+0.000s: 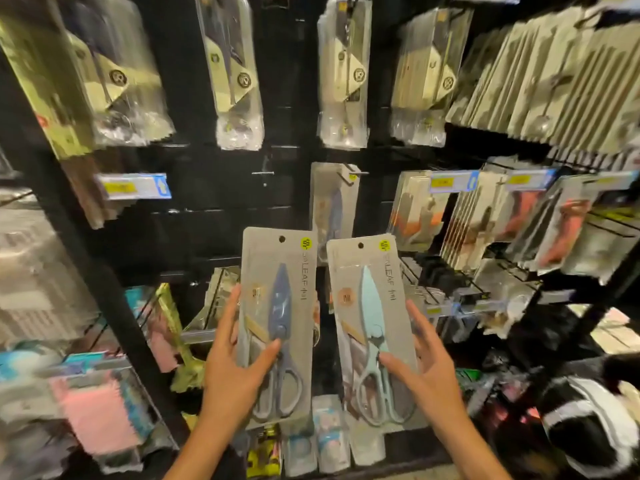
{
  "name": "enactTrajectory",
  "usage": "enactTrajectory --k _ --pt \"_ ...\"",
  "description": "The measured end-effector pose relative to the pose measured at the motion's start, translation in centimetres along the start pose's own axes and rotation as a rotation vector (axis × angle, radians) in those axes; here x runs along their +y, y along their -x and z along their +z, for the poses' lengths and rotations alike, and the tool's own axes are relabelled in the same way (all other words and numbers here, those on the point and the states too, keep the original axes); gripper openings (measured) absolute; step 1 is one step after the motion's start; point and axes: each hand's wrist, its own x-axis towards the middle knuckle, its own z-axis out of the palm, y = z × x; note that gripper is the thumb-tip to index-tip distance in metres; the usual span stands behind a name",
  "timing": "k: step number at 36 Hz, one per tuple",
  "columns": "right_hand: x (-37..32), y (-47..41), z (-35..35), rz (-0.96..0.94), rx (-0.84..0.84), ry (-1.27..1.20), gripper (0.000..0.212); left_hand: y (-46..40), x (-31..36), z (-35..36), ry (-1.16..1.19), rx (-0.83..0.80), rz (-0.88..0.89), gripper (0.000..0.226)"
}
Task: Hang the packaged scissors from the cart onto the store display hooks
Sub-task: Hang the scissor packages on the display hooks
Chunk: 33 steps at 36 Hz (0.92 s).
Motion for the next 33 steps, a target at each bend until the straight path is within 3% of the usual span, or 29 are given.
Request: enactTrajectory --k 10,33 --pt "-0.9 -4.2 0.9 -0.034 0.066 -0.015 0.085 -5.5 0.4 0.8 0.016 -0.043 0.038 0.094" --pt "-1.0 -14.3 0.7 -0.089 -0.049 -0.072 0.086 -10.3 1.7 3.5 -0.070 0.030 0.117 0.095"
